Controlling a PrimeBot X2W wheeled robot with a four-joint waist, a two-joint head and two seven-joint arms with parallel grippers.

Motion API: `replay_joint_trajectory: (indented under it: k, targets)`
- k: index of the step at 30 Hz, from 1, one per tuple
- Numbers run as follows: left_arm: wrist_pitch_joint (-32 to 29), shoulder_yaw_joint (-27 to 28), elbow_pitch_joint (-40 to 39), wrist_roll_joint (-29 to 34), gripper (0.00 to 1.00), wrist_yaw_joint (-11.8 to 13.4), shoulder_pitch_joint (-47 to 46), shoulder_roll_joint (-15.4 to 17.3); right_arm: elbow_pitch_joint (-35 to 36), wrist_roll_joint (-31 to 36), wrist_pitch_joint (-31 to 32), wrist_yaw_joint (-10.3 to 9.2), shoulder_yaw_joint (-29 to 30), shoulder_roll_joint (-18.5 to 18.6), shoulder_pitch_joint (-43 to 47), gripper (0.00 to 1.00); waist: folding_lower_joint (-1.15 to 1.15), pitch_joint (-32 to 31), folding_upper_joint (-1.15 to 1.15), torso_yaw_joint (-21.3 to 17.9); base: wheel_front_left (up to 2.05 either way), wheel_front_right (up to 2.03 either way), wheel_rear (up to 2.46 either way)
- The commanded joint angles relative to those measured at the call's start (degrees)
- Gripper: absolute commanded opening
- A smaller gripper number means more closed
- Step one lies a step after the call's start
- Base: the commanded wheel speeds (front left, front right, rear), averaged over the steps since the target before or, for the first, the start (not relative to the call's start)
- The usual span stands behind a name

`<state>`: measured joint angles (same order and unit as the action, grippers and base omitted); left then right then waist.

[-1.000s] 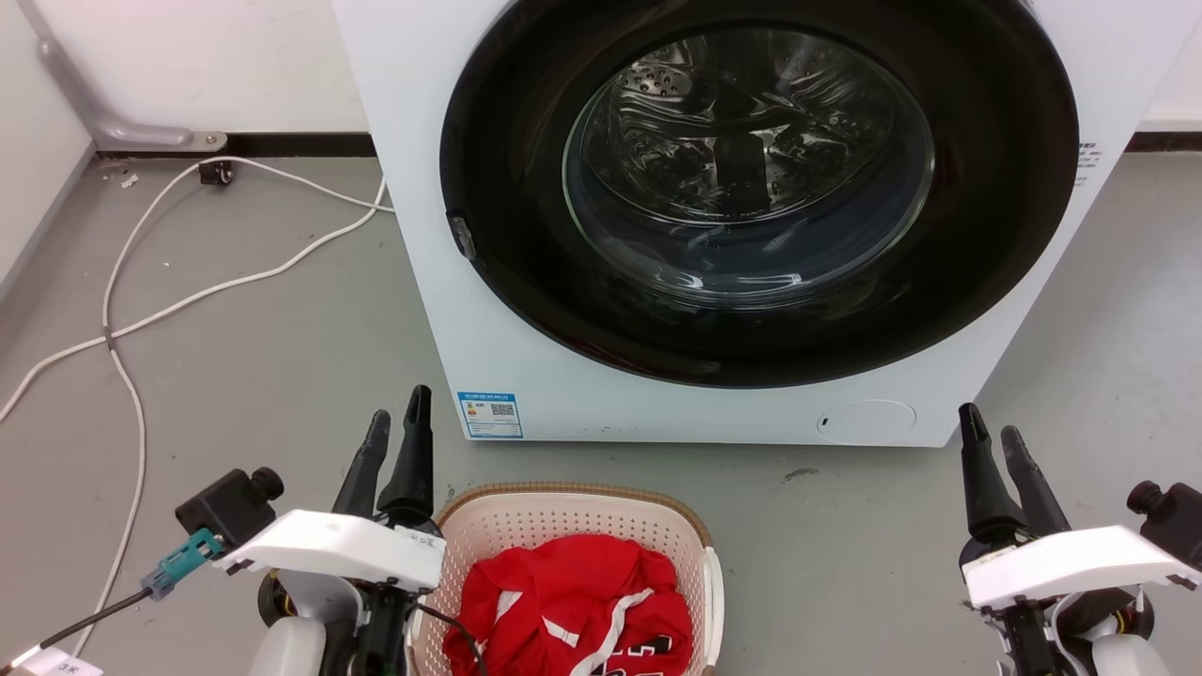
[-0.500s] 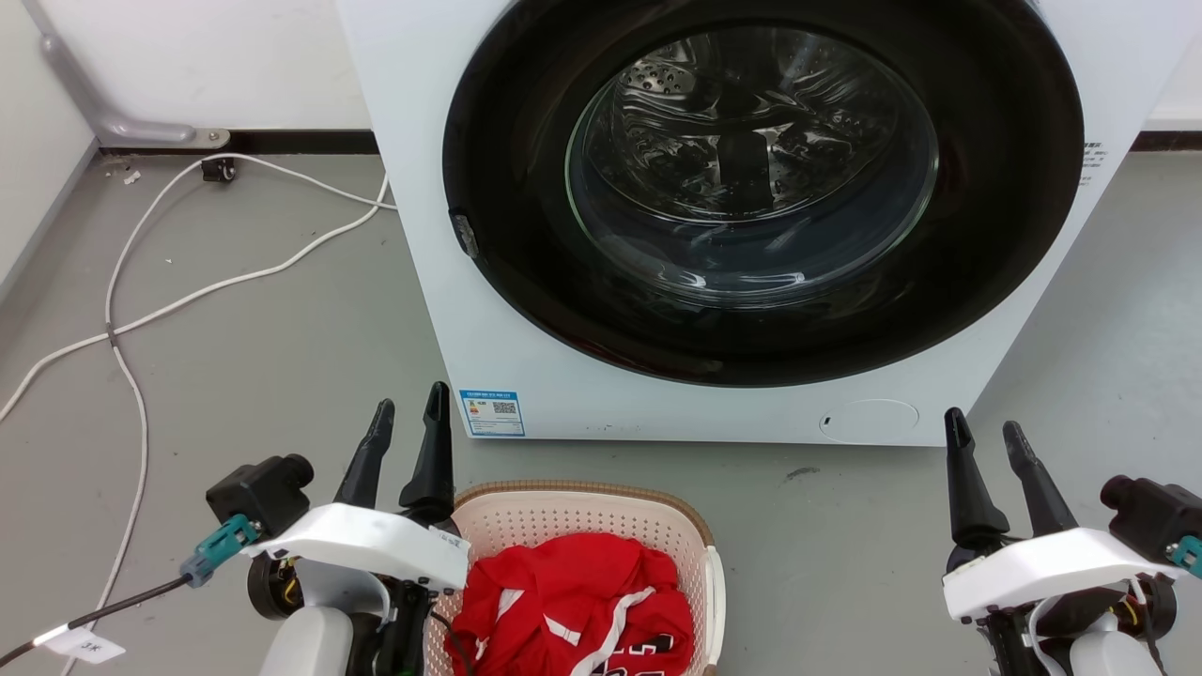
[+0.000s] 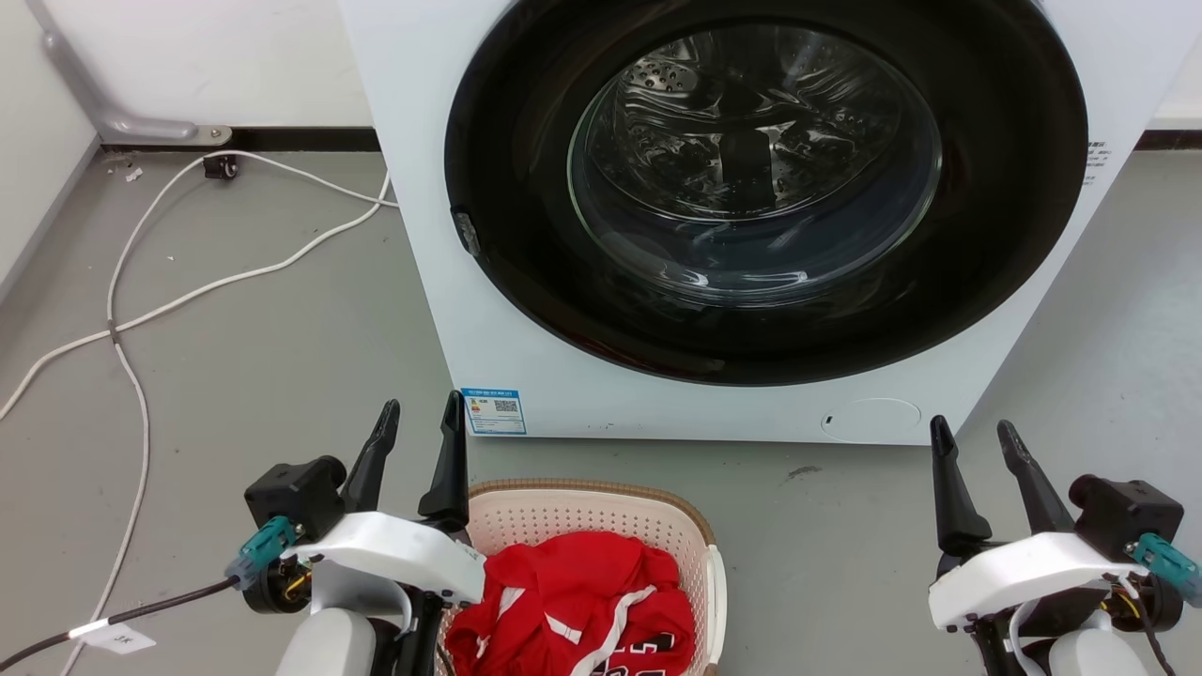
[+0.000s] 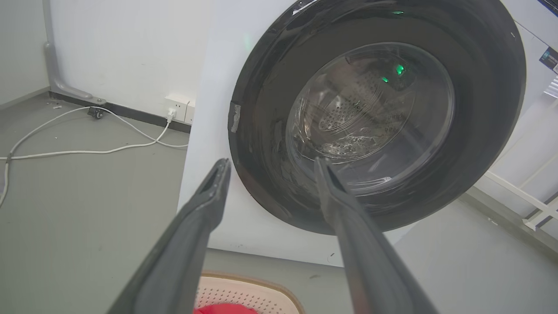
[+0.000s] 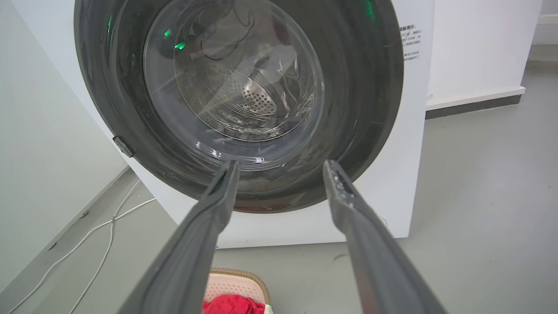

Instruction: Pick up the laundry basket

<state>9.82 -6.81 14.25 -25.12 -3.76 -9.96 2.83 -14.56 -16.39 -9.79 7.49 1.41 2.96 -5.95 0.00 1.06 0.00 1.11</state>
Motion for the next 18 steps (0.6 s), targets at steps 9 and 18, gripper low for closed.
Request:
replay_joint_trajectory:
  k: [9, 18]
  targets:
    - [1.63, -0.52, -0.25, 6.8, 1.0, 0.88, -0.14, 0.1, -0.52, 6.12, -1.3, 0.0, -0.28, -0.07, -1.57, 1.0, 0.0, 0.06, 0.0, 0.17, 0.0, 0.0, 0.0]
    - [2.65, -1.33, -0.19, 10.81, 1.0, 1.63, 0.51, 0.09, -0.24, 9.33, -1.49, 0.0, -0.67, -0.08, -1.56, 1.0, 0.0, 0.22, 0.0, 0.49, 0.0, 0.0, 0.0]
